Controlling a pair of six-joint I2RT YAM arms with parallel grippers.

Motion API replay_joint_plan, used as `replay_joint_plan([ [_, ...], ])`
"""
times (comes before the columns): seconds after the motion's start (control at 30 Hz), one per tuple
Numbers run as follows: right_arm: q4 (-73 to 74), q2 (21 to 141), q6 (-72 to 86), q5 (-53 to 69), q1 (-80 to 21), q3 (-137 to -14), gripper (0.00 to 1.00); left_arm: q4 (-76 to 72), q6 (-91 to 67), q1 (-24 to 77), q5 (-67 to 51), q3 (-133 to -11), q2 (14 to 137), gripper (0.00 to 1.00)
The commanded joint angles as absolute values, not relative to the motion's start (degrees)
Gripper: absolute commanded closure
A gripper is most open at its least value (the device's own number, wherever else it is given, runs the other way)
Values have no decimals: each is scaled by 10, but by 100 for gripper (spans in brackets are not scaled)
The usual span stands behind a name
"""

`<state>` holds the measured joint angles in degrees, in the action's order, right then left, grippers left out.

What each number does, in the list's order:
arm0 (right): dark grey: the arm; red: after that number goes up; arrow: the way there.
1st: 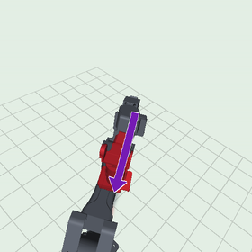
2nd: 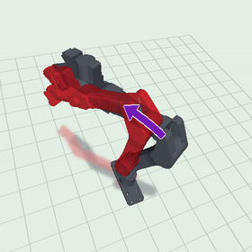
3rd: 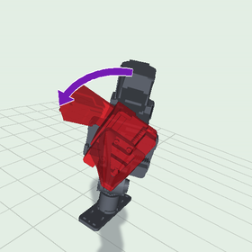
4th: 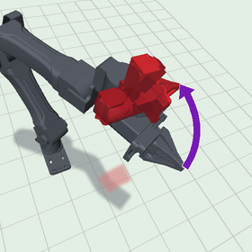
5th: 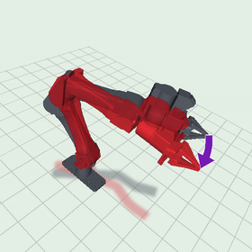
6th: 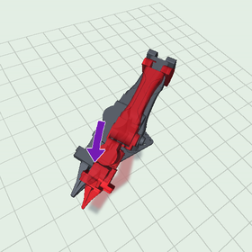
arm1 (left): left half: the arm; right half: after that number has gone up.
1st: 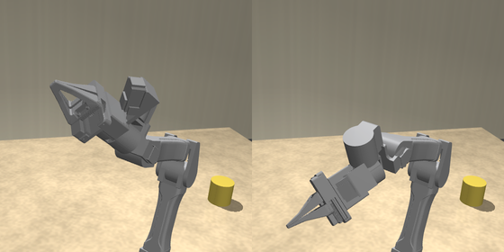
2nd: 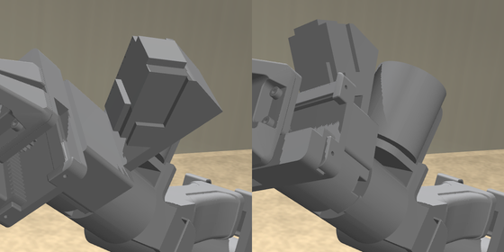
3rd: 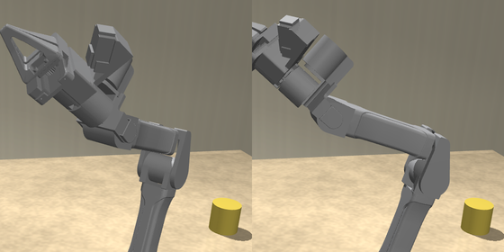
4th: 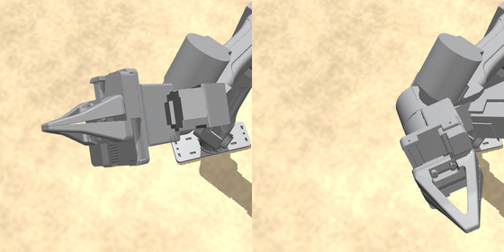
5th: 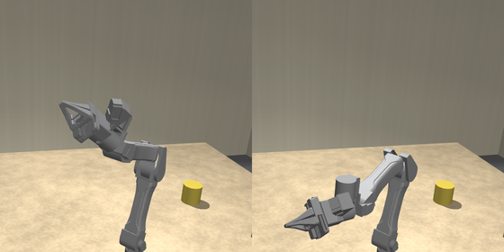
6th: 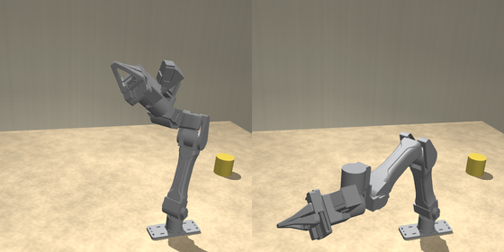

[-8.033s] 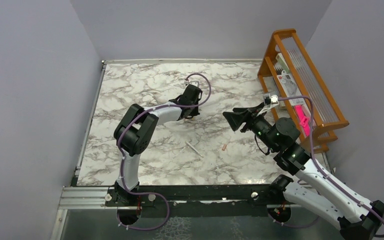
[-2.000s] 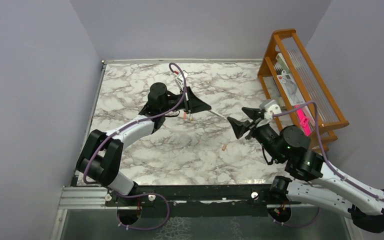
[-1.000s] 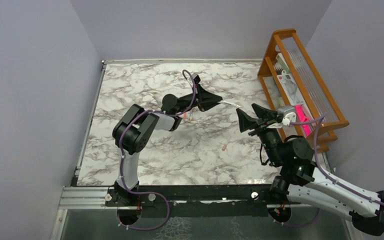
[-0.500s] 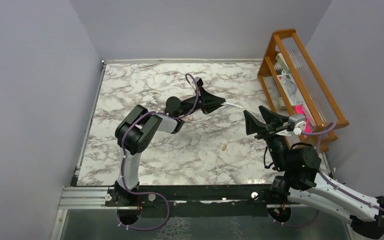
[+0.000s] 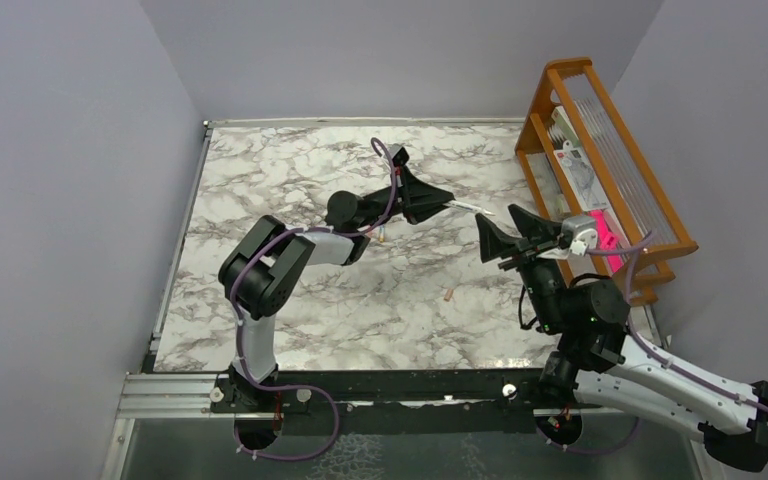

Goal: Insert the pens into the pen caps

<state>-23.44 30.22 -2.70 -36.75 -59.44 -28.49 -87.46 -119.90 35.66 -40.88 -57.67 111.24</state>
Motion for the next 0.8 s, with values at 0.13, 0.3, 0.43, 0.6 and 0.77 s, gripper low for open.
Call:
replay_joint_plan([
  [0.13, -136, 402, -36, -266, -593, -488, 33, -1014, -1314, 357, -401, -583, 1112, 100],
  [0.3, 14, 513, -92, -139, -585, -671, 37, -1014, -1311, 357, -395, -582, 1120, 100],
  [0.43, 124, 611, -118, 18, -575, -781, 31, -1014, -1311, 357, -394, -587, 1123, 100],
  [0.6, 81, 620, -60, 207, -492, -757, 31, -1014, -1310, 358, -394, -576, 1118, 100],
  [0.77, -49, 625, 87, 423, -284, -685, 31, -1013, -1308, 357, -400, -578, 1111, 100],
])
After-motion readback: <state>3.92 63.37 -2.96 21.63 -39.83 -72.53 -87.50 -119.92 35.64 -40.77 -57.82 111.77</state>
